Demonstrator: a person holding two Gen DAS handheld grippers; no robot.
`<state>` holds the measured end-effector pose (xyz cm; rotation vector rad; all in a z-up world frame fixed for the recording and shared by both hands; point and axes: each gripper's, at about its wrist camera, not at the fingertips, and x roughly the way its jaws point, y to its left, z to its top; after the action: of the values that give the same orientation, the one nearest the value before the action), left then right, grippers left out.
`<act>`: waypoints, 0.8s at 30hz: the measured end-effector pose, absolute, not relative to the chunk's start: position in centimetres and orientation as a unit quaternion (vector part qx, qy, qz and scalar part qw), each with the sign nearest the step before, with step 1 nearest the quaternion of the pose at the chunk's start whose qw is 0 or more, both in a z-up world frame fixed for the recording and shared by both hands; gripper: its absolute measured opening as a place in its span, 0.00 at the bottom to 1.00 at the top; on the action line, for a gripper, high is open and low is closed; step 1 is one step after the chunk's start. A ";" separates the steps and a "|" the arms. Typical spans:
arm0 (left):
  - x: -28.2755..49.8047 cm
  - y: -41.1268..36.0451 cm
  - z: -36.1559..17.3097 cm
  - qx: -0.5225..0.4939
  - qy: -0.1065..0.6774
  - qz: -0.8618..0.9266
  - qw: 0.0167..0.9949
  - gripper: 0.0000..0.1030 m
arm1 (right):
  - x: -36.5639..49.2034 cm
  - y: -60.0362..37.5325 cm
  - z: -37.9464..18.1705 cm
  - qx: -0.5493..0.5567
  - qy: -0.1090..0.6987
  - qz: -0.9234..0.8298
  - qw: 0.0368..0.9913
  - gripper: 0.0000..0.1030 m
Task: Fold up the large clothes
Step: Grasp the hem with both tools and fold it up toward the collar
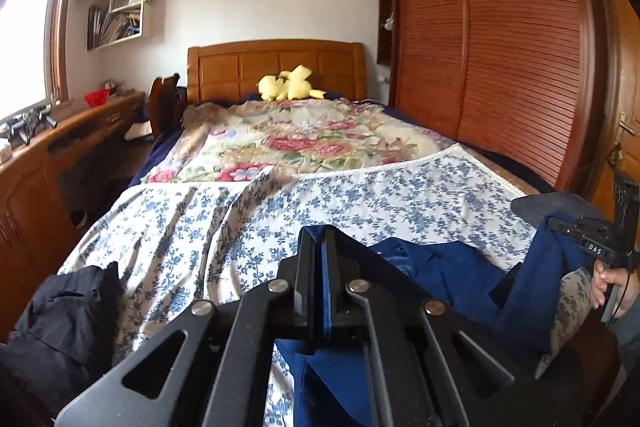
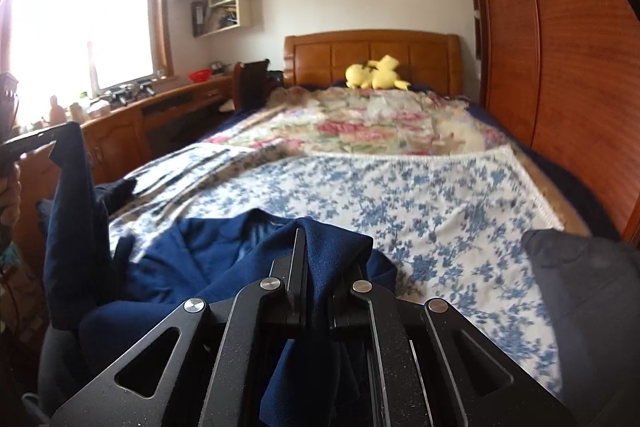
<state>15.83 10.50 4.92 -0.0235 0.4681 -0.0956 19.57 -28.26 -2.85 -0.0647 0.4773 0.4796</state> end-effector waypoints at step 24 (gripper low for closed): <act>19.5 8.5 -4.7 0.021 0.267 -0.056 0.962 0.08 | 27.2 -25.2 -13.4 -0.118 0.310 0.170 0.928 0.08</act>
<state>19.50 8.46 -4.71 0.0421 0.5407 -0.1139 27.19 -25.23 -13.43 -0.2423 0.6347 0.3488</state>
